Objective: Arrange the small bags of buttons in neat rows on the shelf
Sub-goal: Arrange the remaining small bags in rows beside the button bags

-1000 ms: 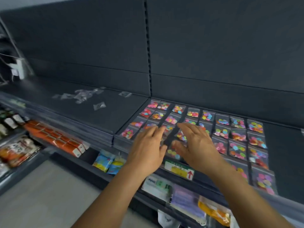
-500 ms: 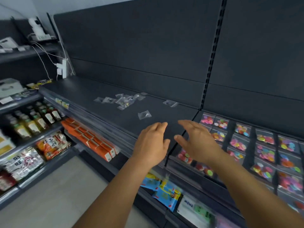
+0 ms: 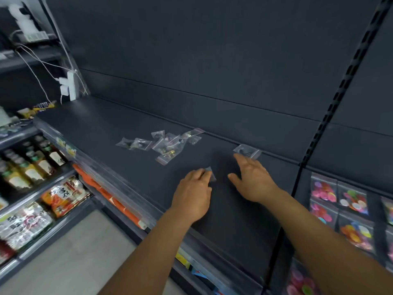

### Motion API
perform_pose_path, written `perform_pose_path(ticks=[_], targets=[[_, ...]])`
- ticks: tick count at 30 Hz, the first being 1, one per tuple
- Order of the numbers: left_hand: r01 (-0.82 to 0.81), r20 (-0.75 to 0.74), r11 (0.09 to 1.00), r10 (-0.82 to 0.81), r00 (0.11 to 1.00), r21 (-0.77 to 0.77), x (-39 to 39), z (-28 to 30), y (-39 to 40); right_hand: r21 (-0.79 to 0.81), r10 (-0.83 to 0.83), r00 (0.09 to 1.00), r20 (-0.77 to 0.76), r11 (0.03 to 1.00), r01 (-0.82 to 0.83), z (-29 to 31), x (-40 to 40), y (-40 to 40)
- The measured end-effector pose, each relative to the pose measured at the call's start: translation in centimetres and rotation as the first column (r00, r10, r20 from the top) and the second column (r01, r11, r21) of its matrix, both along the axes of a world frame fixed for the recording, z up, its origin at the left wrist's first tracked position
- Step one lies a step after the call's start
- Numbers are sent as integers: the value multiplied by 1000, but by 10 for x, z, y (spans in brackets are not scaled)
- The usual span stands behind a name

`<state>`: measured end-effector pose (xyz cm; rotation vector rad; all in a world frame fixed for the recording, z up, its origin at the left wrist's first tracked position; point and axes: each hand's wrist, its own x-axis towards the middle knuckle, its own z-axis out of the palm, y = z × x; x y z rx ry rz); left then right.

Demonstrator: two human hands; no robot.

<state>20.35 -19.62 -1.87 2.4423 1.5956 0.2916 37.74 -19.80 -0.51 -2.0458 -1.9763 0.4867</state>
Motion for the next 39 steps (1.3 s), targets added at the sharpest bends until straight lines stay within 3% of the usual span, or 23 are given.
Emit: perform_pose_path(ticks=[4,10,13,17,21,23,27,31,34,37,39], targets=[[-6,37,1000,5,999,9,2,-7,25,-52,-31,994,109,998,37,-10,7,24],[-79,107,993,70,992,89,2,-3,47,-15,2,999,46,1000,-1,-11,5,33],[-117,28,992,116,993,53,-1,-4,55,-5,45,999,25,999,-45,-11,4,24],[-109,92,994,106,990,23,-3,-6,62,59,46,998,-44,997,-44,-9,-2,15],[-59,229,998,57,972,3,-8,-3,62,183,-55,994,-97,980,72,-9,-14,20],[-61,342,997,76,937,-54,-14,-1,63,155,-111,991,-70,981,121,-11,-21,28],[-29,562,961,185,806,-275,-25,3,64,87,-16,1000,12,996,15,-24,-28,36],[15,684,912,297,667,-410,-32,5,67,235,-51,987,-154,968,87,-21,-35,29],[76,745,882,343,573,-464,-28,8,67,169,-105,903,-417,967,191,-5,-50,22],[161,777,879,294,556,-449,-23,14,63,110,-85,788,-610,976,190,5,-63,17],[178,759,879,261,597,-442,-21,16,62,92,-172,729,-663,947,308,7,-66,16]])
